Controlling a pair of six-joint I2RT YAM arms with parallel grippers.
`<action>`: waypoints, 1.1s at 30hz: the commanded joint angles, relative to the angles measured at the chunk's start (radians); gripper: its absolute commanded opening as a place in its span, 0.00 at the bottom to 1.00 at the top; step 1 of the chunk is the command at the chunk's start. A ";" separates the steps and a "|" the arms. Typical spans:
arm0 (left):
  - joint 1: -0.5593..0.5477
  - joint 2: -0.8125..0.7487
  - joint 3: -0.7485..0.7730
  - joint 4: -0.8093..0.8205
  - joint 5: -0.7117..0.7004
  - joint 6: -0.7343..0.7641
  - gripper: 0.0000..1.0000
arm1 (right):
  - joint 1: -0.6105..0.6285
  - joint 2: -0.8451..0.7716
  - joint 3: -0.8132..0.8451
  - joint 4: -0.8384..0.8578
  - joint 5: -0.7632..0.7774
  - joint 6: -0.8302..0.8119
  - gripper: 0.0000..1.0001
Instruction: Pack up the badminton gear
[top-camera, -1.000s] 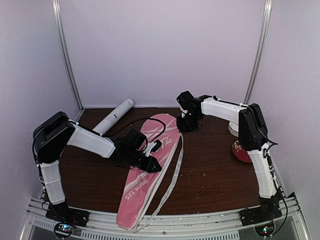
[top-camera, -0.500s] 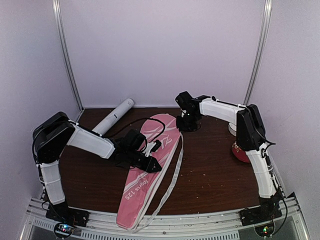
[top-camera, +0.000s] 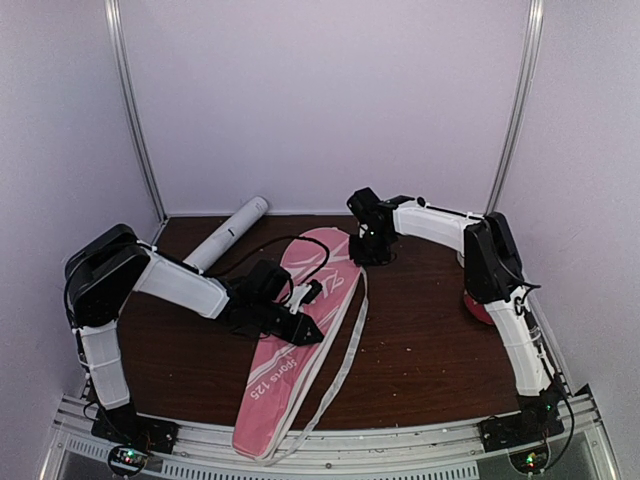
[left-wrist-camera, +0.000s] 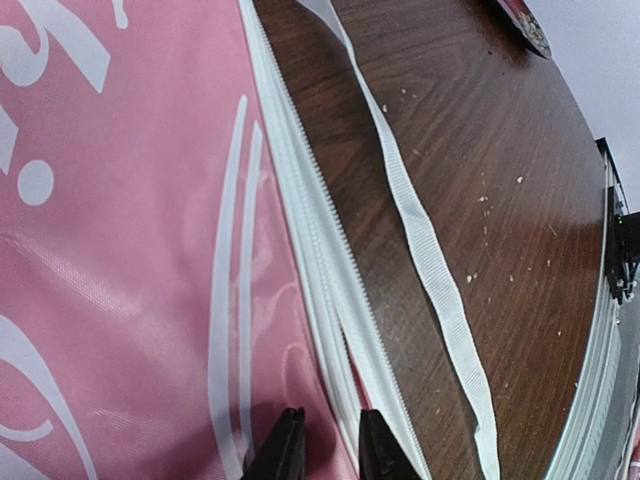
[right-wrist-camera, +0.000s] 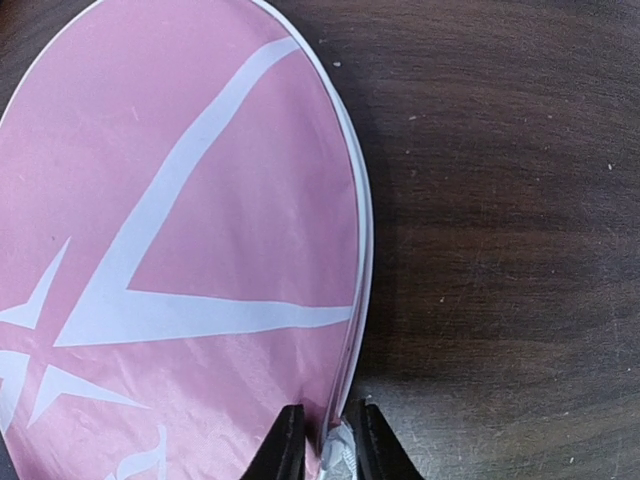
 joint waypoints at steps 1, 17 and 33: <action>-0.021 0.073 -0.065 -0.207 0.027 -0.024 0.22 | 0.008 -0.051 -0.051 0.007 0.023 -0.012 0.19; -0.021 0.078 -0.064 -0.203 0.030 -0.040 0.20 | 0.016 -0.193 -0.212 0.058 0.021 -0.016 0.00; -0.021 0.108 -0.065 -0.136 0.075 -0.121 0.15 | 0.045 -0.379 -0.631 0.380 -0.035 -0.027 0.00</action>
